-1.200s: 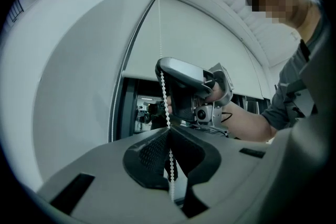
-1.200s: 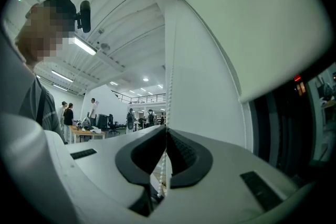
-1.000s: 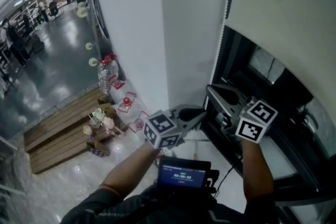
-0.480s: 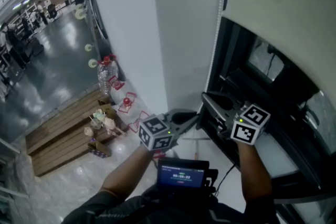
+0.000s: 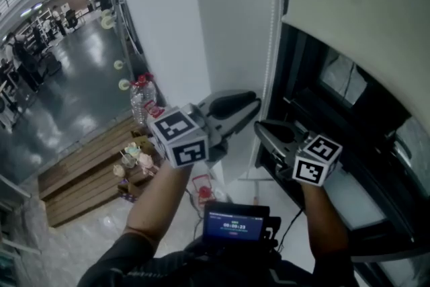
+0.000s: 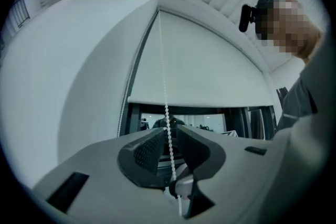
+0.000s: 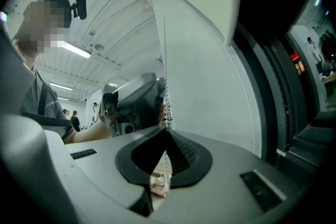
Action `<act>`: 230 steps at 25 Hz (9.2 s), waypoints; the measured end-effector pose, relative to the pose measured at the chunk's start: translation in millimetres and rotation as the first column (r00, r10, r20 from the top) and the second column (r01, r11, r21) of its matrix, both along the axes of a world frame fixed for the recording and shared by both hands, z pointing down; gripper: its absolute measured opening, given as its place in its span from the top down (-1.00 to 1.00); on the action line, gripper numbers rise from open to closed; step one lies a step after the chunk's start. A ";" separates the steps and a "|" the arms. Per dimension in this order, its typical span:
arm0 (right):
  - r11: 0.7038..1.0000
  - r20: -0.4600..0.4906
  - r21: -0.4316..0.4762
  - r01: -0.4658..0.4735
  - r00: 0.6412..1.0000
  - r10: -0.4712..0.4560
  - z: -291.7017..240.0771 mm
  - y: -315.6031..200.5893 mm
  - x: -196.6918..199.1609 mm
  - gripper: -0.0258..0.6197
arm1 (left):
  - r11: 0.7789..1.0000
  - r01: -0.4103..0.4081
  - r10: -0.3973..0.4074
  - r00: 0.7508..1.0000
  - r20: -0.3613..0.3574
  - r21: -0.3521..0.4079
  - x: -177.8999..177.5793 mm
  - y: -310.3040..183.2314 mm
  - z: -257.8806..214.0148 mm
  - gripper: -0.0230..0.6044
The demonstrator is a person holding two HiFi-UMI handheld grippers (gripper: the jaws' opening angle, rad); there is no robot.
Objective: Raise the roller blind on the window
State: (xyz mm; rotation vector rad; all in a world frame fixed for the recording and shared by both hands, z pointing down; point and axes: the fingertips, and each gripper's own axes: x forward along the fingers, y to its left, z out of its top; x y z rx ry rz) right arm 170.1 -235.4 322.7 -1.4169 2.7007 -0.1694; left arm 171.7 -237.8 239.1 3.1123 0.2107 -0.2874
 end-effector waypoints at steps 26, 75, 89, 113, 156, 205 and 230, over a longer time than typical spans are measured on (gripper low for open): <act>0.987 0.035 -0.159 -0.025 0.999 0.031 73.0 -0.6 8.7 0.92 | 1.000 -0.008 0.006 0.993 0.118 0.017 29.1 -0.2 59.0 0.90; 0.999 -0.008 0.048 -0.011 1.000 0.011 -47.5 -4.0 8.9 0.92 | 0.998 -0.037 0.047 0.967 0.252 -0.043 23.0 20.2 152.1 0.90; 0.999 0.002 -0.028 -0.015 1.000 0.015 -1.7 -3.7 10.4 0.92 | 0.998 -0.024 0.005 0.940 0.342 0.052 13.6 14.8 190.8 0.86; 1.000 0.025 -0.006 0.011 1.000 -0.010 -4.2 2.1 4.5 0.92 | 0.993 0.020 -0.022 1.000 0.014 0.118 28.3 7.5 -27.2 0.92; 0.975 -0.090 0.194 -0.111 0.987 0.130 -118.1 15.8 33.2 0.65 | 1.000 -0.012 0.010 0.995 0.098 0.023 36.2 15.2 72.4 0.92; 0.999 -0.009 0.007 -0.049 0.999 0.049 -22.1 -7.3 22.9 0.92 | 0.994 0.108 -0.107 0.990 0.093 -0.011 -7.7 0.1 73.0 0.63; 1.000 0.009 0.005 -0.029 1.000 0.028 -11.0 -1.0 14.6 0.92 | 0.991 0.059 -0.057 0.998 -0.018 0.124 33.1 6.1 -31.6 0.93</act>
